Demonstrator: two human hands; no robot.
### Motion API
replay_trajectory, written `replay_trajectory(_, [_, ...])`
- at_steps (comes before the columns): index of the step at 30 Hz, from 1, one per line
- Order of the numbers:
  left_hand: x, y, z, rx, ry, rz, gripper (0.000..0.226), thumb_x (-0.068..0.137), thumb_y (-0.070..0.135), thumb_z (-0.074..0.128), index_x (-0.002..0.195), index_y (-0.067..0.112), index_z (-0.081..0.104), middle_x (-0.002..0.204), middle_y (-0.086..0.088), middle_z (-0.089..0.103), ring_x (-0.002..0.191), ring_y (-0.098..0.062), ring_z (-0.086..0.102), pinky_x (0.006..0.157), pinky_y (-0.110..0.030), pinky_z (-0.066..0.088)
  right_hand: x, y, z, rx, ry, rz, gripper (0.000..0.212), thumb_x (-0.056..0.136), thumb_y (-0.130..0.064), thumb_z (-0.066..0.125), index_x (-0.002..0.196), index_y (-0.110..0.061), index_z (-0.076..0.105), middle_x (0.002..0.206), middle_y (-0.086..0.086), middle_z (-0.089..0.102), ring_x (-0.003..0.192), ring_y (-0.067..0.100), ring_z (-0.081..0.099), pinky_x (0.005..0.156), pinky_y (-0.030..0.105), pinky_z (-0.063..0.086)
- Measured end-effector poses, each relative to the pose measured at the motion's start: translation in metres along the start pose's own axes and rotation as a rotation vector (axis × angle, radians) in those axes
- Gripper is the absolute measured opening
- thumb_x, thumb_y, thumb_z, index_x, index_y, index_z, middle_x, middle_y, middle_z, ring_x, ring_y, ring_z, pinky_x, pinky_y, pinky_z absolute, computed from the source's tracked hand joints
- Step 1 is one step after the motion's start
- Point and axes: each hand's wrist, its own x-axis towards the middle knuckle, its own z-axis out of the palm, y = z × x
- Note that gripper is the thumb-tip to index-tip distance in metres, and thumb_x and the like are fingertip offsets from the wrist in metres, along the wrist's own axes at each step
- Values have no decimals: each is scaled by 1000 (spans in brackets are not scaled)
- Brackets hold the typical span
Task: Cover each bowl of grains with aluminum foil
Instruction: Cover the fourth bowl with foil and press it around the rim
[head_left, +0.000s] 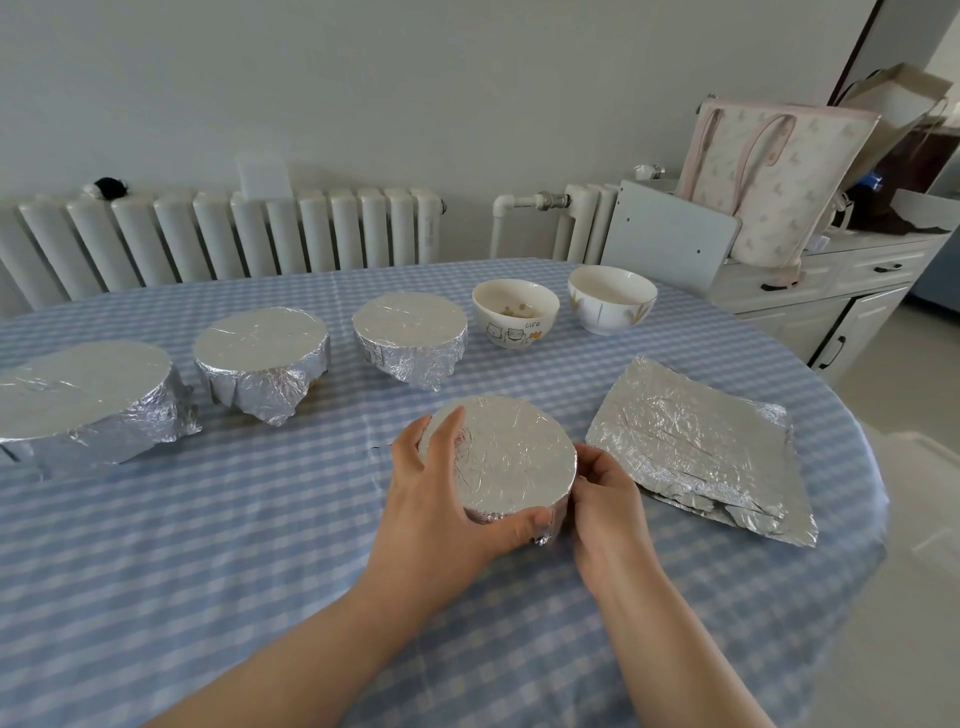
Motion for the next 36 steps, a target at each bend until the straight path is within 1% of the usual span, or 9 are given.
replay_trajectory(11, [-5, 2, 0, -11, -11, -28, 129, 42, 90, 64, 149, 42, 10, 151, 28, -16, 144, -9, 12, 111, -41, 37, 0, -6, -6, -71, 13, -40, 31, 86, 14, 47, 104, -11, 56, 87, 5, 68, 72, 18, 64, 56, 26, 50])
replay_trajectory(14, [-11, 6, 1, 28, -15, -31, 127, 46, 90, 57, 150, 41, 5, 151, 25, -25, 148, -13, 0, 117, -40, 25, 0, -9, -13, 30, -75, 8, 15, 99, -9, 48, 112, -10, 55, 94, 12, 69, 79, 22, 65, 64, 33, 51])
replay_trajectory(18, [-18, 8, 3, 138, -11, -10, 104, 65, 93, 27, 150, 39, 1, 152, 21, -26, 146, -13, -2, 116, -43, 20, 0, -14, -15, -179, -232, -37, 63, 95, -60, 33, 105, -9, 68, 107, 21, 70, 102, 36, 67, 93, 51, 51])
replay_trajectory(20, [-16, 8, -1, 155, 5, -24, 101, 67, 91, 20, 150, 37, 2, 152, 23, -23, 147, -16, 0, 115, -44, 22, -2, -17, -13, -296, -246, -93, 71, 91, -67, 33, 103, -5, 65, 107, 30, 64, 101, 47, 60, 94, 57, 49])
replay_trajectory(24, [-5, 6, -14, 178, -15, -70, 115, 55, 98, 34, 149, 43, -6, 149, 28, -26, 149, -21, 0, 115, -50, 29, -2, -18, -15, -426, -173, -241, 44, 103, -40, 35, 84, -13, 64, 65, 2, 62, 63, 23, 57, 59, 31, 46])
replay_trajectory(27, [1, 1, -19, 282, -27, -5, 127, 46, 104, 28, 150, 42, -10, 153, 21, -28, 148, -19, -4, 117, -50, 21, 4, -8, -19, -564, -131, -355, 31, 103, -28, 40, 90, -15, 65, 86, 4, 66, 82, 24, 60, 72, 29, 46])
replay_trajectory(30, [8, -3, -22, 312, -5, 154, 127, 50, 103, 33, 153, 36, 2, 159, 11, -21, 148, -16, -12, 118, -48, 12, -1, -1, -20, -501, 14, -379, 29, 98, -20, 52, 126, -17, 57, 120, 1, 57, 96, 5, 57, 74, 2, 39])
replay_trajectory(33, [14, -8, -27, 236, -5, 272, 116, 58, 97, 41, 152, 34, 16, 162, 9, -7, 149, -11, -9, 117, -42, 11, -17, -2, -18, -430, 167, -613, 26, 98, -13, 50, 121, -17, 61, 117, 1, 61, 102, 2, 57, 81, -1, 35])
replay_trajectory(36, [19, -11, -30, 169, -55, 282, 109, 63, 94, 41, 151, 34, 20, 162, 14, -1, 148, -5, -2, 115, -38, 16, -31, 1, -10, -405, 67, -622, 26, 96, -41, 48, 115, -28, 61, 118, -4, 63, 110, 5, 59, 88, 8, 40])
